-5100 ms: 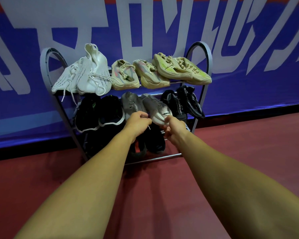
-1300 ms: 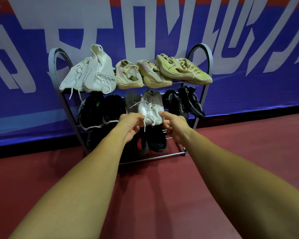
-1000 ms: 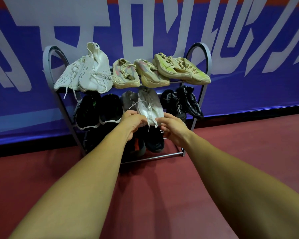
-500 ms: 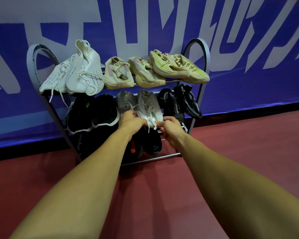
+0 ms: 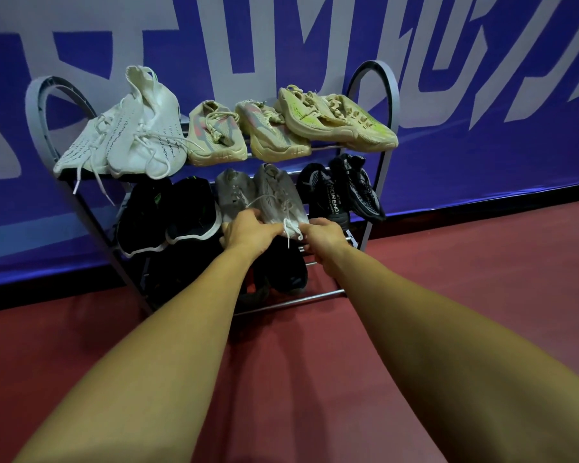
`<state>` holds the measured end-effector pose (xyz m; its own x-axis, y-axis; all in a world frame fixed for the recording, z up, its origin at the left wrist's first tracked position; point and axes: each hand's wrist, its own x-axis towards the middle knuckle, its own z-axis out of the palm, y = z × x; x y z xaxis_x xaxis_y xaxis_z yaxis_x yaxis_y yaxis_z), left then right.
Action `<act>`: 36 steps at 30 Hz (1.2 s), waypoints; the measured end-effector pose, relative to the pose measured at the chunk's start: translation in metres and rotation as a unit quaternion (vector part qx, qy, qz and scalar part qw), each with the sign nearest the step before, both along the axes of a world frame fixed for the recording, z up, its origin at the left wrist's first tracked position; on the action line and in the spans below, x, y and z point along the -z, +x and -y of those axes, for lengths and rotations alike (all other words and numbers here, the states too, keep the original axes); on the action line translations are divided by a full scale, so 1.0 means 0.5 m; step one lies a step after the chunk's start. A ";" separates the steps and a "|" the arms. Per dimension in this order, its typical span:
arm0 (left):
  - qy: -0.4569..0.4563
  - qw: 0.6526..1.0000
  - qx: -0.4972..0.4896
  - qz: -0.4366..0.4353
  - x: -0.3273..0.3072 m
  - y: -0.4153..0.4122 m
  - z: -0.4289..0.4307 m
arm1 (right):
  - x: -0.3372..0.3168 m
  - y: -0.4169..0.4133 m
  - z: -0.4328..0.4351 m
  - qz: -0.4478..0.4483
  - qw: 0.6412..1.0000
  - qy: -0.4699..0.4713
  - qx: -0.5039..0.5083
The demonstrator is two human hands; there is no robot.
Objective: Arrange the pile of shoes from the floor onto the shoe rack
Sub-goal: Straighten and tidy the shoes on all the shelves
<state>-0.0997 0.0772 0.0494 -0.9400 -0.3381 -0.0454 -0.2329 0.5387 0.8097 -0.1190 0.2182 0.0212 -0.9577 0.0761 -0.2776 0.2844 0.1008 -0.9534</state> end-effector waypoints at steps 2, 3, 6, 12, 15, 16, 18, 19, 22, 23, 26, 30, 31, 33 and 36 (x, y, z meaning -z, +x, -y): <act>0.014 1.000 0.010 -0.010 -0.004 0.006 -0.004 | -0.007 0.004 -0.007 0.012 1.000 -0.015 0.012; 0.020 1.000 0.015 -0.016 -0.005 0.009 -0.006 | -0.010 0.008 -0.013 0.014 1.000 -0.018 0.020; 0.014 0.999 0.027 -0.027 -0.007 0.020 -0.013 | -0.012 0.020 -0.038 0.011 0.999 -0.015 0.036; 0.008 0.997 0.061 -0.049 -0.024 0.024 -0.063 | -0.028 0.053 -0.093 -0.007 0.997 0.065 0.045; -0.004 0.995 0.088 -0.053 -0.022 0.020 -0.104 | -0.014 0.050 -0.125 -0.010 0.993 0.110 0.043; -0.021 0.994 0.094 -0.052 -0.019 0.020 -0.117 | -0.014 0.051 -0.135 -0.013 0.992 0.118 0.046; -0.064 0.991 0.101 -0.055 -0.012 0.016 -0.137 | -0.016 0.054 -0.151 -0.018 0.991 0.121 0.059; -0.088 0.989 0.103 -0.059 -0.009 0.012 -0.143 | -0.013 0.053 -0.158 -0.019 0.991 0.119 0.063; -0.172 0.979 0.098 -0.050 -0.004 -0.001 -0.158 | -0.004 0.046 -0.163 -0.014 0.992 0.111 0.055; -0.194 0.975 0.096 -0.044 -0.004 -0.006 -0.160 | 0.001 0.040 -0.162 -0.015 0.992 0.109 0.054; -0.240 0.966 0.087 -0.029 -0.001 -0.022 -0.165 | 0.017 0.020 -0.153 -0.021 0.994 0.101 0.045; -0.291 0.953 0.088 -0.019 0.002 -0.038 -0.172 | 0.028 -0.019 -0.139 -0.030 0.994 0.098 0.050; -0.298 0.950 0.094 -0.021 0.003 -0.041 -0.172 | 0.031 -0.032 -0.136 -0.036 0.994 0.090 0.056; -0.305 0.945 0.113 -0.024 0.006 -0.043 -0.165 | 0.029 -0.051 -0.129 -0.036 0.994 0.063 0.085; -0.294 0.944 0.150 -0.024 0.008 -0.044 -0.145 | 0.027 -0.061 -0.112 -0.001 0.995 0.006 0.103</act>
<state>-0.1215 0.1495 0.0456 -0.9937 -0.0103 0.1115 0.0304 0.9337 0.3567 -0.1495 0.2743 0.0079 -0.9219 0.2744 -0.2737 0.2985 0.0525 -0.9530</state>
